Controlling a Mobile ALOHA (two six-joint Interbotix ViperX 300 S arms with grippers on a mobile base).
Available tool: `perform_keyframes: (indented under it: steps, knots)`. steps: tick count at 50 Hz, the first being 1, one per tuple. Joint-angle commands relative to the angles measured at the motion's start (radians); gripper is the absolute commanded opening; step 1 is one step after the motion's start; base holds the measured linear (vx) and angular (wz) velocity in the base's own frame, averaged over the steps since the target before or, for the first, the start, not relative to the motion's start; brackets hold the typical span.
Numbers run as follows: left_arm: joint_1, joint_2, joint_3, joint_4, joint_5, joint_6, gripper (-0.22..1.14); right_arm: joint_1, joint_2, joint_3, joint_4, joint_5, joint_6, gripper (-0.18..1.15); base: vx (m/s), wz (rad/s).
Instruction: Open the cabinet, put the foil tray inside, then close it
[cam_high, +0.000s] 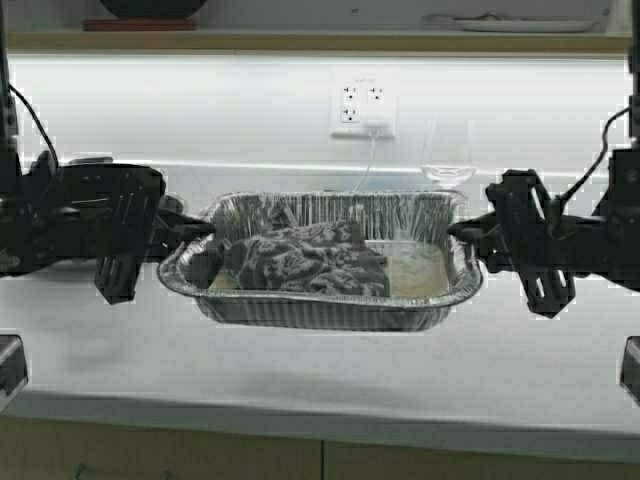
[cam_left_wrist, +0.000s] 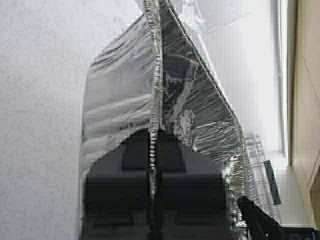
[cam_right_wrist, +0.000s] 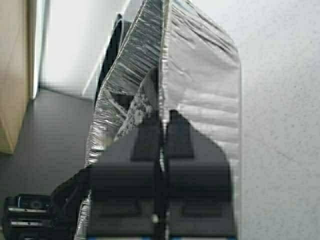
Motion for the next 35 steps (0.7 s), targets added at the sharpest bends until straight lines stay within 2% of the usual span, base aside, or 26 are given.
perform_keyframes:
  steps: [1,8,16,21,35]
  knots:
    - [-0.011,-0.176,0.057,0.012,0.094,-0.011,0.03,0.009,-0.13,0.058,-0.02,-0.008,0.021,0.08,0.0,0.0]
    - [-0.012,-0.319,0.092,0.046,0.186,-0.031,0.03,0.009,-0.25,0.115,-0.028,0.009,0.028,0.08,0.0,0.0]
    - [-0.011,-0.397,0.092,0.089,0.209,-0.124,0.03,0.009,-0.388,0.144,-0.029,0.077,0.061,0.08,0.0,0.0]
    - [-0.012,-0.42,0.084,0.101,0.209,-0.147,0.03,0.009,-0.434,0.135,-0.035,0.127,0.104,0.08,0.0,0.0]
    - [-0.011,-0.522,0.081,0.117,0.23,-0.195,0.03,0.009,-0.514,0.133,-0.04,0.135,0.137,0.08,0.0,0.0]
